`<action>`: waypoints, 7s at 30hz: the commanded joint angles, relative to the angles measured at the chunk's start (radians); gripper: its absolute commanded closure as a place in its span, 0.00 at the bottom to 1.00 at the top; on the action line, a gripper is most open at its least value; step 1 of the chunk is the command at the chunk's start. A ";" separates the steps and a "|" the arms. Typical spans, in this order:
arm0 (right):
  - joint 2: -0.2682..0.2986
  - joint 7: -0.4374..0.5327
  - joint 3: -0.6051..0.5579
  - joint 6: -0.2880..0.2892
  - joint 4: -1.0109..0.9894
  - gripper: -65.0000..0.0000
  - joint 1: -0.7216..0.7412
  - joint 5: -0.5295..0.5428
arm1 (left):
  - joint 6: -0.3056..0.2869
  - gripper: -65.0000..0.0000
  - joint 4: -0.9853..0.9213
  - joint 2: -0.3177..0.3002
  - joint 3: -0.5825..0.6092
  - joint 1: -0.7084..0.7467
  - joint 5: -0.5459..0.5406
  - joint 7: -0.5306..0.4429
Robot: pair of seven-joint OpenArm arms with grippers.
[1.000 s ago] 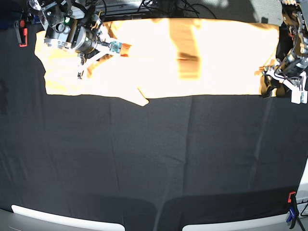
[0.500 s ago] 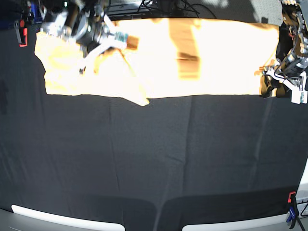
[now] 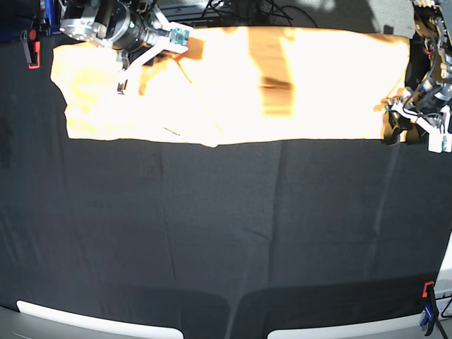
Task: Layout the t-shirt on the table in an organized manner, then fold the t-shirt properly
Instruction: 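Push the folded end inward along the strip with the right gripper, then grasp the strip's end near the left gripper with the left gripper, then fold the strip's end with the left gripper toward the right gripper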
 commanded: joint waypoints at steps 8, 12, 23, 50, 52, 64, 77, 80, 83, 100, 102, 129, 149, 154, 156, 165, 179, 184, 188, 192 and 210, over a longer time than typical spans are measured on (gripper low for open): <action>0.008 0.010 0.025 -0.030 0.019 0.68 0.041 0.008 | -0.002 0.49 0.018 -0.089 -0.005 -0.005 -0.032 0.061; 0.008 0.006 0.064 -0.110 0.018 0.68 0.069 0.026 | -0.002 0.49 0.018 -0.133 -0.012 0.024 -0.056 0.105; 0.008 -0.040 0.348 -0.121 0.013 0.68 0.082 0.434 | -0.048 0.49 0.016 -0.136 -0.143 0.153 -0.282 0.200; 0.008 -0.056 0.444 -0.120 0.013 0.68 0.082 0.483 | -0.148 0.49 -0.276 -0.106 -0.141 0.058 -0.728 0.517; 0.008 -0.055 0.444 -0.120 0.013 0.68 0.082 0.483 | -0.148 0.49 -0.276 -0.097 -0.141 0.058 -0.728 0.545; 0.008 -0.014 0.444 -0.120 0.013 0.68 0.082 0.483 | -0.148 0.51 -0.273 -0.047 -0.141 0.059 -0.728 0.580; 0.008 -0.014 0.444 -0.120 0.013 0.68 0.082 0.483 | -0.148 0.51 -0.033 -0.070 -0.141 0.059 -0.434 0.523; 0.008 -0.014 0.444 -0.120 0.013 0.68 0.082 0.483 | -0.148 0.51 0.008 -0.070 -0.141 0.061 -0.393 0.523; 0.008 -0.014 0.444 -0.120 0.013 0.68 0.082 0.483 | -0.133 0.51 0.009 -0.068 -0.141 0.064 -0.385 0.523; 0.008 -0.019 0.444 -0.120 0.013 0.68 0.082 0.483 | -0.064 0.51 -0.124 -0.044 -0.141 0.076 -0.433 0.433; 0.008 -0.018 0.444 -0.120 0.013 0.68 0.082 0.483 | -0.082 0.51 -0.127 -0.041 -0.141 0.096 -0.531 0.441; 0.008 -0.038 0.444 -0.119 0.013 0.69 0.082 0.457 | -0.040 1.00 -0.128 0.011 -0.202 0.101 -0.525 0.178; 0.008 -0.034 0.481 -0.120 0.009 0.69 0.143 0.340 | -0.143 1.00 0.183 0.143 -0.344 0.159 -0.712 0.430; 0.008 -0.035 0.482 -0.120 -0.023 0.69 0.162 0.340 | -0.142 1.00 0.408 0.274 -0.242 0.221 -0.696 0.453; 0.008 -0.042 0.483 -0.121 -0.049 0.69 0.172 0.339 | -0.134 1.00 0.459 0.304 -0.151 0.238 -0.655 0.446; 0.008 -0.130 0.484 -0.121 -0.176 0.69 0.234 0.336 | 0.054 1.00 0.473 0.326 0.247 0.243 -0.311 0.221; 0.008 -0.131 0.484 -0.122 -0.177 0.69 0.237 0.336 | 0.187 0.78 0.473 0.326 0.638 0.185 -0.054 0.178; 0.008 -0.131 0.484 -0.122 -0.177 0.69 0.237 0.336 | 0.085 0.46 0.473 0.326 0.792 0.108 -0.100 0.299; 0.008 -0.132 0.484 -0.122 -0.177 0.69 0.237 0.336 | 0.086 0.46 0.495 0.322 0.801 0.079 -0.095 0.308; 0.008 -0.131 0.484 -0.122 -0.177 0.69 0.237 0.336 | 0.086 0.46 0.563 0.318 0.730 0.076 -0.023 0.315; 0.008 -0.123 0.484 -0.121 -0.177 0.69 0.237 0.337 | -0.015 0.46 0.517 0.282 0.608 0.280 -0.079 0.456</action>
